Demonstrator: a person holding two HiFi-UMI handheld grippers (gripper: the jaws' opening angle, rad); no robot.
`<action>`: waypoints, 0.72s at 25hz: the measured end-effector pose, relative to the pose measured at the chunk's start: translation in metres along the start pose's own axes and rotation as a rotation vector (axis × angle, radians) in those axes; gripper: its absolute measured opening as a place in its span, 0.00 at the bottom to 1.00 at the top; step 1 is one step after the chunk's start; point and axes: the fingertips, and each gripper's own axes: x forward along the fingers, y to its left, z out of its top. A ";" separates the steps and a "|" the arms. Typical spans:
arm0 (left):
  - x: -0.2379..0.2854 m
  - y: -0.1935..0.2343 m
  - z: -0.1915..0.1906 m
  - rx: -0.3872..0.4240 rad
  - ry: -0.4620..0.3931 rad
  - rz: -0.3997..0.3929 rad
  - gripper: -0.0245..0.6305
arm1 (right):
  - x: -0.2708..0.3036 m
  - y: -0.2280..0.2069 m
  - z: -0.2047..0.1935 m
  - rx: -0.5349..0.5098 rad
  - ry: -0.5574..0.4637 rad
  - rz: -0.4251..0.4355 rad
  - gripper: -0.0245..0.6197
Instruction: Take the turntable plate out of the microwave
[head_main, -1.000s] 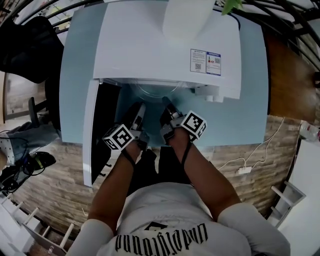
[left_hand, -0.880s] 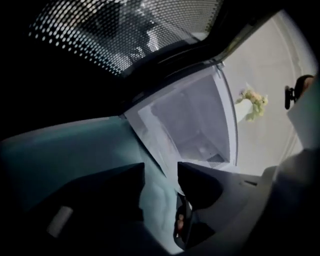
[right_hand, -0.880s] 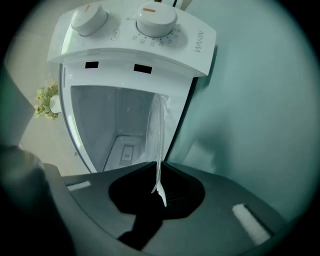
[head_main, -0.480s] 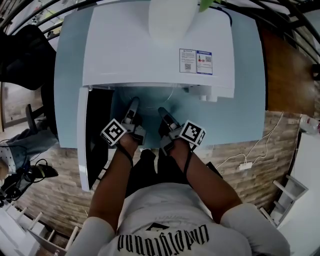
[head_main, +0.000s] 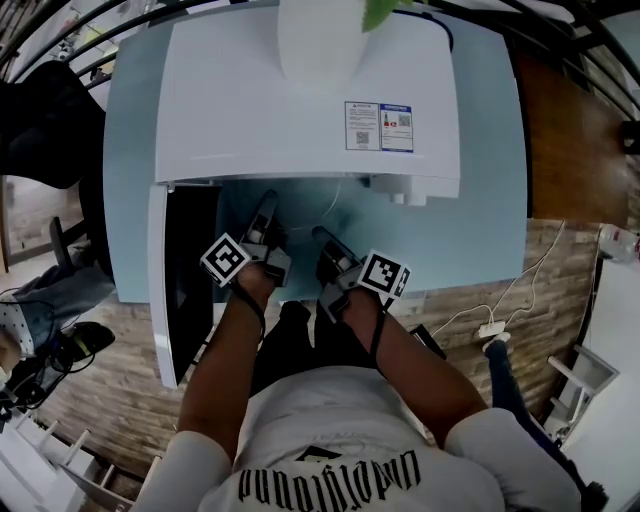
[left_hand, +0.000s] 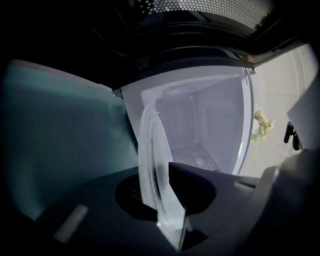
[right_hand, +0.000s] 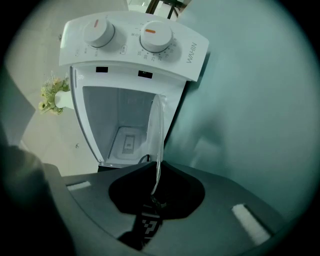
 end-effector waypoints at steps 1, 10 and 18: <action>-0.001 0.001 0.000 0.005 -0.001 0.005 0.20 | 0.000 0.000 0.000 -0.002 0.000 0.000 0.08; -0.010 0.000 -0.004 -0.095 -0.043 -0.035 0.16 | -0.006 -0.001 -0.003 -0.008 0.000 0.002 0.09; -0.029 -0.014 -0.003 -0.130 -0.055 -0.076 0.15 | -0.015 0.010 -0.018 -0.031 -0.006 0.018 0.09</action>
